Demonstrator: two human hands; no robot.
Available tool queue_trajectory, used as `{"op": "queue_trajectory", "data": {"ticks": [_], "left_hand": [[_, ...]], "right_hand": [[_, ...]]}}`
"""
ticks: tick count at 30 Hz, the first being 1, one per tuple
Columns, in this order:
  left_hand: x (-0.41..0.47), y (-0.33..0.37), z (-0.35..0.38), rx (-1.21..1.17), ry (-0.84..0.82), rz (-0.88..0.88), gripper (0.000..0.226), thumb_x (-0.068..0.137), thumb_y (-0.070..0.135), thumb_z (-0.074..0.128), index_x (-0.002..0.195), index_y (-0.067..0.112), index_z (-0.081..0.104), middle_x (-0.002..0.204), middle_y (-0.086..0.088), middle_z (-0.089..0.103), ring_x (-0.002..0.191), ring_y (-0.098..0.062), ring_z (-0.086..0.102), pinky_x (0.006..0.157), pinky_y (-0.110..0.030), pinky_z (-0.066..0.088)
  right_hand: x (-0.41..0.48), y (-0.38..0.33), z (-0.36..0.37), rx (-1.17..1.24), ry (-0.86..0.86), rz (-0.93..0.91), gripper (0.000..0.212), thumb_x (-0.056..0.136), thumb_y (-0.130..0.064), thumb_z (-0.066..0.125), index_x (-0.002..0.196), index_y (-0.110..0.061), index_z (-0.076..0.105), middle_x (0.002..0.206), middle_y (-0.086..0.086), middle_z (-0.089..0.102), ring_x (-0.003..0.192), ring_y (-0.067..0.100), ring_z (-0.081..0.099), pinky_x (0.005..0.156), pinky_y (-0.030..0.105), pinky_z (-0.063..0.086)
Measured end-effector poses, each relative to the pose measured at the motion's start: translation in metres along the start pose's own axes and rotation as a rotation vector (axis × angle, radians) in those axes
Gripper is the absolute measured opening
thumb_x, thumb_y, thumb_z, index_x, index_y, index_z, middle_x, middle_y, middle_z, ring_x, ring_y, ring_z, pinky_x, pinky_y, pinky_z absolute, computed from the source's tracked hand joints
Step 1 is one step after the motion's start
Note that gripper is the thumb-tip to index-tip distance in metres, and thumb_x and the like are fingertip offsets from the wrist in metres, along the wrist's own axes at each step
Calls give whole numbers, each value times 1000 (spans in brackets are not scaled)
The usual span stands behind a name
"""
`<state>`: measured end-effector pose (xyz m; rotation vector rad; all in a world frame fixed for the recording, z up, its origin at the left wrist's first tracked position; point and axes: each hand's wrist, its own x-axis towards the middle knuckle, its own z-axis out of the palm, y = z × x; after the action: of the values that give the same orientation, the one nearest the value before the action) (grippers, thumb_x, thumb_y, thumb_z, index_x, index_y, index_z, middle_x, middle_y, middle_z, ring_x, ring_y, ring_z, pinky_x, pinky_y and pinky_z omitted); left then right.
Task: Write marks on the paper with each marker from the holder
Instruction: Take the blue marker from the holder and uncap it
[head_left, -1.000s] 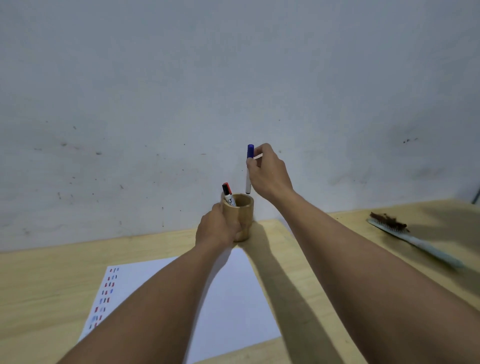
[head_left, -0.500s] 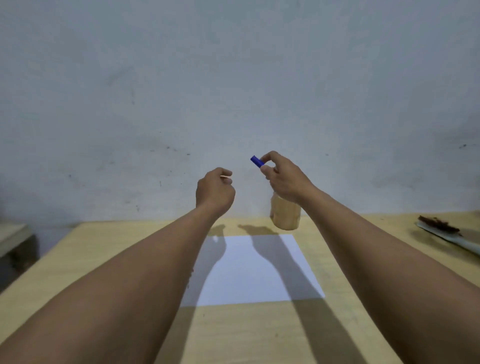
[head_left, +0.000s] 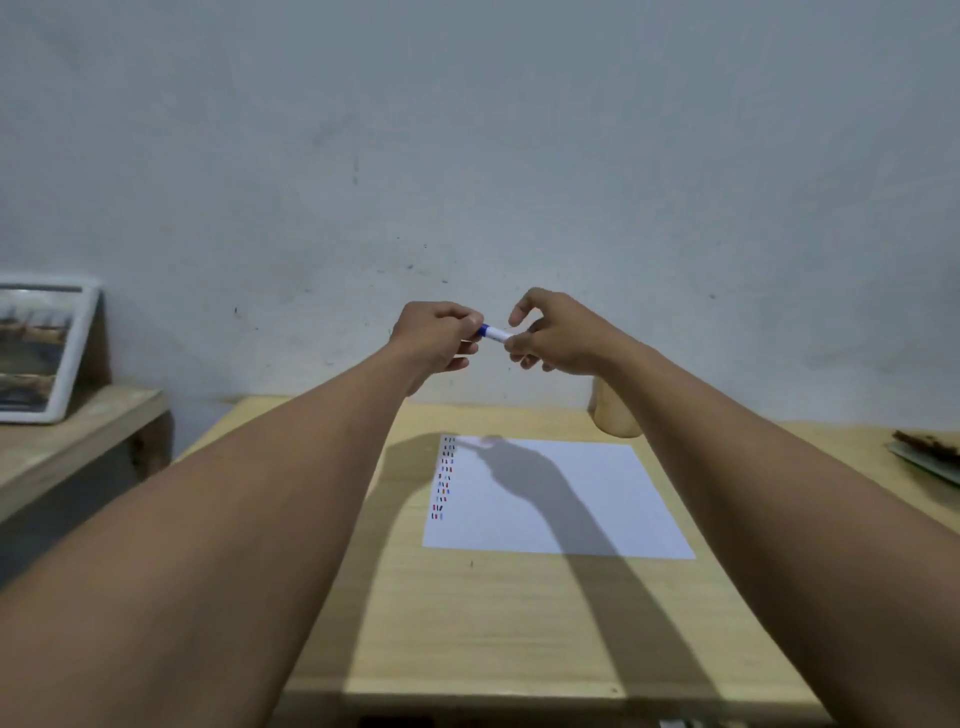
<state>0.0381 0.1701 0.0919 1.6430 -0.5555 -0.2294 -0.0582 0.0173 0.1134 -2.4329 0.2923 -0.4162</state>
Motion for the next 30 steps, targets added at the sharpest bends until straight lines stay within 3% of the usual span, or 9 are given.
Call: {"op": "queue_trajectory", "data": {"ticks": [3,6,8,10,15,19,23,30], "left_hand": [[-1,2,-5,-46,-18,-36,16,95,16,64,104,8,75,93,-7,72,78,-14,67,71,-28,61],[-3,5,-5,-121,-71,-103,17,96,17,64,106,9,74,95,-6,73,81,-14,66,74,-29,59],[-3,7,-4,-170,-115,-149,15,96,21,64,103,13,74,97,-5,74,81,-13,66,79,-30,59],[-2,9,-2,-203,-155,-162,15,96,24,65,102,15,74,96,-3,75,80,-11,66,80,-30,58],[1,6,5,-170,-203,-132,18,94,22,67,108,13,75,95,-1,75,83,-10,68,77,-28,59],[2,0,3,-192,-226,-152,20,93,20,69,109,9,74,97,-3,74,84,-11,69,80,-31,60],[2,-4,-1,-203,-185,-188,22,95,26,66,97,5,74,80,-3,67,72,-13,62,76,-34,62],[6,-19,-13,4,-125,-151,20,96,27,66,102,10,74,88,-5,70,78,-15,67,77,-36,62]], "right_hand": [[-11,-2,-12,213,-122,96,11,97,-21,65,106,-17,61,91,5,76,70,15,66,67,29,52],[-23,3,-22,693,-250,180,17,93,-29,66,105,-18,68,91,4,70,68,14,59,64,27,47],[-26,8,-23,994,-200,183,34,87,-40,70,110,-15,72,89,4,69,66,14,58,62,27,44],[-24,12,-17,1119,-100,163,36,86,-42,74,111,-16,73,86,2,67,64,12,56,60,26,43],[-17,15,9,905,106,174,19,89,-31,76,101,-16,74,79,-3,68,65,9,57,58,25,47],[-17,16,18,919,134,129,16,91,-21,74,99,-7,73,81,2,71,68,9,63,62,22,53],[-16,17,20,997,160,111,19,91,-11,72,104,4,72,78,8,70,67,13,63,64,22,55],[-17,22,35,964,103,157,12,92,-17,70,101,-10,74,80,2,72,67,10,64,66,25,54]]}}
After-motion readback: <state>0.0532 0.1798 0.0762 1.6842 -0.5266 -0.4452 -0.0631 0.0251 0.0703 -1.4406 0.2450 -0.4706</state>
